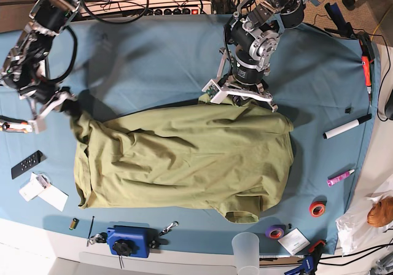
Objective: Layout the t-shirt on the table in an organized manner, then fold the t-shirt properly
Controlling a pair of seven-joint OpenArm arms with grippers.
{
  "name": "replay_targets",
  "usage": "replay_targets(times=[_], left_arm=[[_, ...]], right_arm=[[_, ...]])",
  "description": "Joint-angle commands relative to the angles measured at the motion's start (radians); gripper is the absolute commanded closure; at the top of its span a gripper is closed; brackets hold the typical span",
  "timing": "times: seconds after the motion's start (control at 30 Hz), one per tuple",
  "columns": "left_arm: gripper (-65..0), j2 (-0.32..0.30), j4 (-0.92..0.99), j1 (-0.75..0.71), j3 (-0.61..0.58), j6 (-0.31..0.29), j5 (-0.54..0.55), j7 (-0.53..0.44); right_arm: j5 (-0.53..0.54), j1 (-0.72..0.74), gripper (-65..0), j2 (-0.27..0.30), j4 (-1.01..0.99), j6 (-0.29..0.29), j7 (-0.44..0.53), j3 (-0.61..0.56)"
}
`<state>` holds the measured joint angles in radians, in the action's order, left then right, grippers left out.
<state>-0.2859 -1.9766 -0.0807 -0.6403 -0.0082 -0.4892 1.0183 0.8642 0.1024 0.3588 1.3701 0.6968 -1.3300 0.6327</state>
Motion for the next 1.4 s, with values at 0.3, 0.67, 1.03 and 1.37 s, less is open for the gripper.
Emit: replay_targets(times=[0.3, 0.67, 1.03, 1.37], left_arm=[[0.0, -0.042, -0.045, 0.008, 0.002, 0.008, -0.078, 0.080], [0.0, -0.149, -0.197, -0.135, 0.002, -0.020, 0.005, 0.100], [0.0, -0.149, -0.200, -0.264, 0.002, -0.045, 0.006, 0.100], [0.0, -0.149, -0.209, -0.266, 0.002, -0.044, -0.087, 0.103]], right_arm=[[0.247, 0.035, 0.0, 0.052, 0.019, 0.001, -0.066, 0.210], [0.322, -0.055, 0.0, 0.055, 0.019, 0.001, -0.066, 0.303], [0.330, -0.266, 0.0, 0.055, 0.019, 0.001, -0.066, 0.304], [0.378, -0.288, 0.0, 0.055, 0.019, 0.001, -0.066, 0.305]])
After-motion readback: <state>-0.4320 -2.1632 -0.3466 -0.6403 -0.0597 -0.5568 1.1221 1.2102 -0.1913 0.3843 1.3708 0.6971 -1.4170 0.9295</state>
